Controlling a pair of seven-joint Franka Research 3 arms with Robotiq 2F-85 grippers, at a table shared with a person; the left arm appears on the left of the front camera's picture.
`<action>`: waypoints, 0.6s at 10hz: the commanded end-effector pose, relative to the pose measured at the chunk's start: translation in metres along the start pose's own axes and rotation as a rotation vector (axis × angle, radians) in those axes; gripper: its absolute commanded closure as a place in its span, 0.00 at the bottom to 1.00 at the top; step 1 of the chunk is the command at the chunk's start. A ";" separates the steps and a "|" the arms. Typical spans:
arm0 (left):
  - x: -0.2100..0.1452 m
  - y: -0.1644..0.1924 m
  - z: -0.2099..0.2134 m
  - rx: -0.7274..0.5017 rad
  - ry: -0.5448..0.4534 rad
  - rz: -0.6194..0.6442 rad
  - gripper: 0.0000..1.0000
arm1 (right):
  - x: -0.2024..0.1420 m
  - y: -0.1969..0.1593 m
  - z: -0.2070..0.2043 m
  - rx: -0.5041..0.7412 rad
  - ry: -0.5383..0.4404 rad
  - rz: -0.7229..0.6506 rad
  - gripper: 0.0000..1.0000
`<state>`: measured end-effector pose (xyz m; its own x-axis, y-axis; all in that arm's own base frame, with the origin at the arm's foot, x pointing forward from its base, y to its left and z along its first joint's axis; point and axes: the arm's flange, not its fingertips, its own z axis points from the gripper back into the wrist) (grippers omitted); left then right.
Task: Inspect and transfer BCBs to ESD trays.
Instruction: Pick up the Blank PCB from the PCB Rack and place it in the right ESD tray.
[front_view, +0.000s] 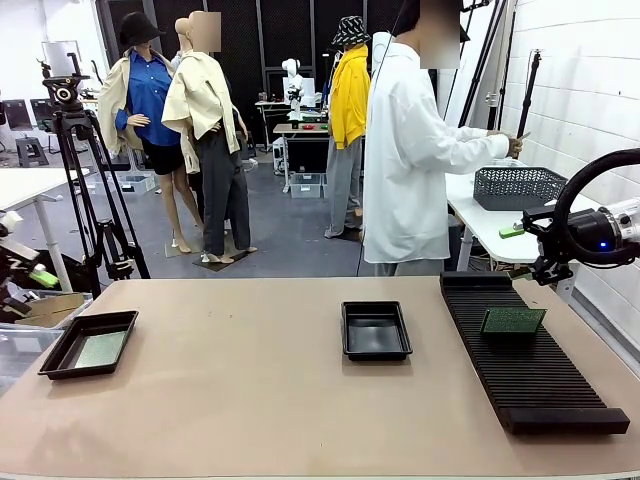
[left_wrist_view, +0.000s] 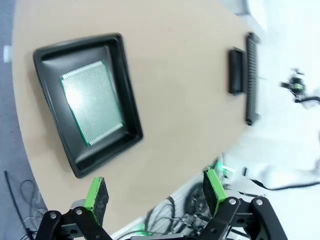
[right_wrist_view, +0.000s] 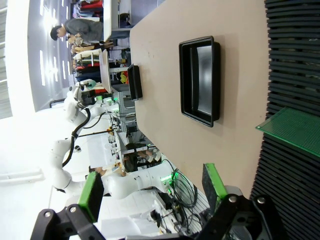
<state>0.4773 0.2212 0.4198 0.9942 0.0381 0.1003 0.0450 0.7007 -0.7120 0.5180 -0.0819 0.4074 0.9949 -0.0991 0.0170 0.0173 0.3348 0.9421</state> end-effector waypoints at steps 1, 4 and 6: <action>0.008 0.028 0.026 -0.159 0.012 0.002 0.00 | 0.000 0.001 -0.001 -0.004 0.004 0.004 0.00; 0.011 0.052 0.043 -0.330 -0.018 0.049 0.00 | 0.000 0.001 -0.001 -0.004 0.004 0.004 0.00; 0.012 0.065 0.051 -0.431 -0.029 0.054 0.00 | 0.000 0.001 -0.001 -0.004 0.004 0.004 0.00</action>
<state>0.4790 0.2931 0.4044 0.9944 0.0805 0.0690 0.0324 0.3885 -0.9209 0.5180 -0.0820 0.4074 0.9949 -0.0992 0.0170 0.0173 0.3348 0.9421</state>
